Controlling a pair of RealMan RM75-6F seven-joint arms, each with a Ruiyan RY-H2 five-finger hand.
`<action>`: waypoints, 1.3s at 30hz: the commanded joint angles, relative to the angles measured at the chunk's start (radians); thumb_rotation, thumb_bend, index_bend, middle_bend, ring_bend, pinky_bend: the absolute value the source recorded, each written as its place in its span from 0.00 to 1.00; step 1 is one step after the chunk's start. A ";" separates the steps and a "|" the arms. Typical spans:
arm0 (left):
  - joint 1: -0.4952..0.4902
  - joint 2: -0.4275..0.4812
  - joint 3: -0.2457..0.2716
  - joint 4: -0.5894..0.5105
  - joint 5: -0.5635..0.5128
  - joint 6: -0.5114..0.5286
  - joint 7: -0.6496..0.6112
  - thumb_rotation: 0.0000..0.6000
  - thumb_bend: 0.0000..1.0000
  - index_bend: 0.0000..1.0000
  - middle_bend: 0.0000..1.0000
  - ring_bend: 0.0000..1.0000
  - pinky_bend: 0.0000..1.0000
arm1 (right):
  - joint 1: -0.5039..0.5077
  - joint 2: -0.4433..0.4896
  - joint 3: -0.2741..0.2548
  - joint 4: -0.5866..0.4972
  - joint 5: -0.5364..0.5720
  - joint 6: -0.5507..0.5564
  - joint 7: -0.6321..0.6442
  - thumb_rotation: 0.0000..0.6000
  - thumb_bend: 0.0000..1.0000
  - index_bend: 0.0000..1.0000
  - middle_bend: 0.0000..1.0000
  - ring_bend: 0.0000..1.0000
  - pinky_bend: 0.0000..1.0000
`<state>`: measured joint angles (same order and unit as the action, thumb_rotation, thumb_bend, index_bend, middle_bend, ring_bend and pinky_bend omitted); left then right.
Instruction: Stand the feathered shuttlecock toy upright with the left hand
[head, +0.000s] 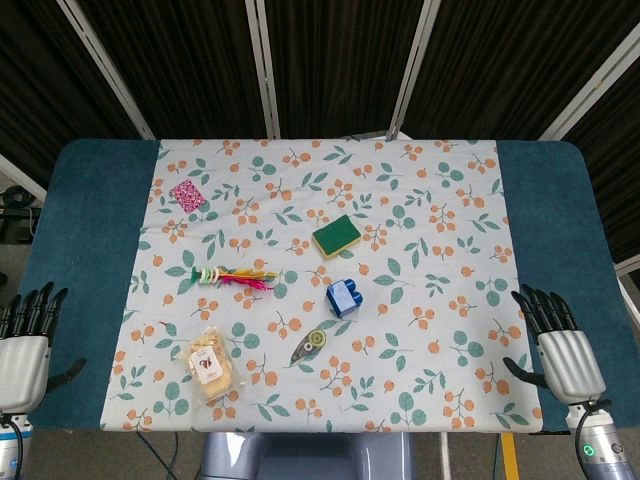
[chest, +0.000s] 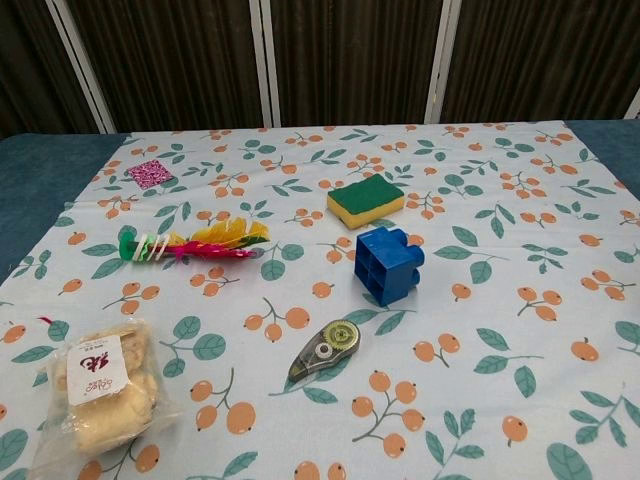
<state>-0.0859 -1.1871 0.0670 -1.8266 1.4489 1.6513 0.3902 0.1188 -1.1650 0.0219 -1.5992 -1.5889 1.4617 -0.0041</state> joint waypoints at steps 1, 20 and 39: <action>0.005 0.001 -0.004 -0.004 -0.003 -0.010 0.004 1.00 0.18 0.01 0.00 0.00 0.00 | -0.001 0.000 -0.002 -0.001 -0.003 0.001 -0.003 1.00 0.11 0.05 0.00 0.00 0.00; -0.188 -0.068 -0.224 -0.120 -0.262 -0.267 0.185 1.00 0.30 0.24 0.00 0.00 0.00 | -0.002 0.005 -0.006 -0.011 -0.006 0.000 -0.001 1.00 0.11 0.05 0.00 0.00 0.00; -0.635 -0.513 -0.441 0.154 -0.765 -0.351 0.552 1.00 0.46 0.45 0.00 0.00 0.00 | 0.000 0.020 -0.004 -0.019 0.005 -0.011 0.052 1.00 0.11 0.05 0.00 0.00 0.00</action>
<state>-0.6726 -1.6456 -0.3592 -1.7274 0.7215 1.2982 0.9100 0.1185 -1.1454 0.0176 -1.6179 -1.5843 1.4516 0.0467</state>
